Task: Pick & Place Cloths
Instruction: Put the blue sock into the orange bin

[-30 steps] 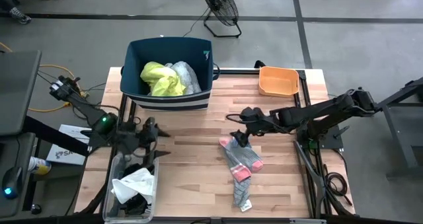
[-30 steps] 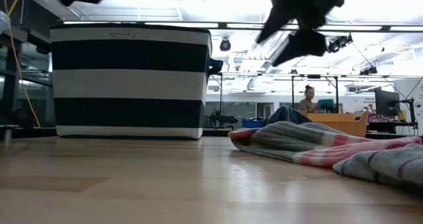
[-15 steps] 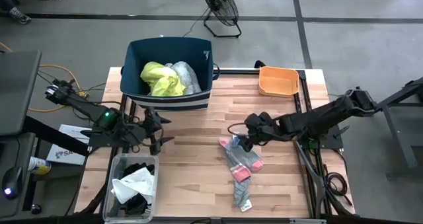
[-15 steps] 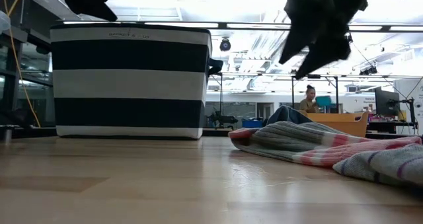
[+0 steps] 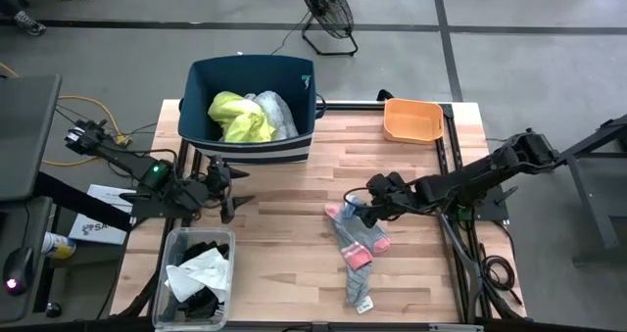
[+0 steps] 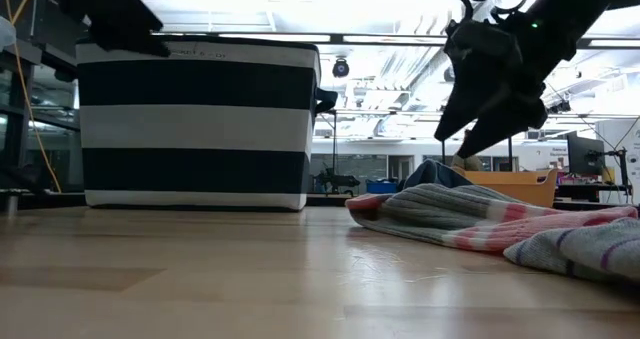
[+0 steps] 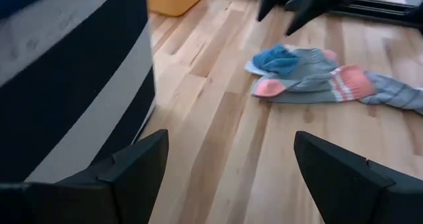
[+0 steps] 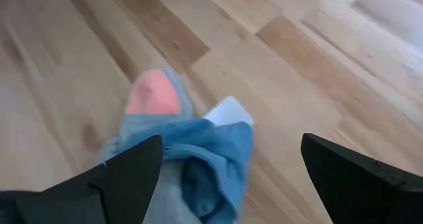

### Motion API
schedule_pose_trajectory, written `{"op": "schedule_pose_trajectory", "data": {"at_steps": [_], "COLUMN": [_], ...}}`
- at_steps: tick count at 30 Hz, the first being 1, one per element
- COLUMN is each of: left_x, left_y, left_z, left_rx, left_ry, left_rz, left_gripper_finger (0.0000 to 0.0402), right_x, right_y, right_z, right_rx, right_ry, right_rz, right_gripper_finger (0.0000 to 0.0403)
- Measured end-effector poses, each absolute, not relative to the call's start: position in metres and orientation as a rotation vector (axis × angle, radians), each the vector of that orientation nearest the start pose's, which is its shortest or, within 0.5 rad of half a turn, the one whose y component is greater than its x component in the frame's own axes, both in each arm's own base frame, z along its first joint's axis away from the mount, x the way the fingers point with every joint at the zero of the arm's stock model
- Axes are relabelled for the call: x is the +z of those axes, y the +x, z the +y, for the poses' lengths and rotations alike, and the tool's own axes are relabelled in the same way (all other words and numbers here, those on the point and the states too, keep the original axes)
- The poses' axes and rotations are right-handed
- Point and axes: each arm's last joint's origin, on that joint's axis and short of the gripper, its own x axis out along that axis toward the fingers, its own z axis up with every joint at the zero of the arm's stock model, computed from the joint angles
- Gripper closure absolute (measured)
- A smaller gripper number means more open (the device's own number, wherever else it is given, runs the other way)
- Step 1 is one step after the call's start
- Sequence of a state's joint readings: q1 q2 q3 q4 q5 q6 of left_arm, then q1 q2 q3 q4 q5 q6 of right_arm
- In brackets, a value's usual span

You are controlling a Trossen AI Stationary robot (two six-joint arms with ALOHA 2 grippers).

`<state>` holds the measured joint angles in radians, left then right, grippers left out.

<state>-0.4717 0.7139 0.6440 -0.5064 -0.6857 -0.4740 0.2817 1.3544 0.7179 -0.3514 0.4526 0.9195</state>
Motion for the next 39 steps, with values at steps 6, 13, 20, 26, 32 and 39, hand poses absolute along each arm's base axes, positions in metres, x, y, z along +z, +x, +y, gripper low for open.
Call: {"op": "schedule_pose_trajectory", "data": {"at_steps": [6, 13, 20, 26, 32, 39], "left_x": [0.250, 0.231, 0.209, 0.195, 0.199, 0.202], "left_y": [0.134, 0.131, 0.123, 0.115, 0.107, 0.100], "left_z": [-0.033, -0.019, -0.016, -0.016, -0.015, -0.014], "left_rx": [0.311, 0.269, 0.224, 0.145, 0.097, 0.081], "left_ry": [-0.211, -0.232, -0.210, -0.186, -0.149, -0.103], "left_rz": [0.378, 0.333, 0.225, 0.123, 0.057, 0.021], "left_gripper_finger": [0.0080, 0.0080, 0.0080, 0.0080, 0.0080, 0.0080], "right_x": [0.183, 0.182, 0.182, 0.183, 0.184, 0.187], "right_y": [0.243, 0.244, 0.244, 0.245, 0.246, 0.248], "right_z": [0.058, 0.058, 0.057, 0.058, 0.057, 0.058], "right_rx": [-0.510, -0.504, -0.506, -0.505, -0.516, -0.495], "right_ry": [0.517, 0.507, 0.505, 0.509, 0.502, 0.494], "right_rz": [0.732, 0.715, 0.714, 0.701, 0.675, 0.648], "right_gripper_finger": [0.0050, 0.0050, 0.0050, 0.0050, 0.0050, 0.0050]}}
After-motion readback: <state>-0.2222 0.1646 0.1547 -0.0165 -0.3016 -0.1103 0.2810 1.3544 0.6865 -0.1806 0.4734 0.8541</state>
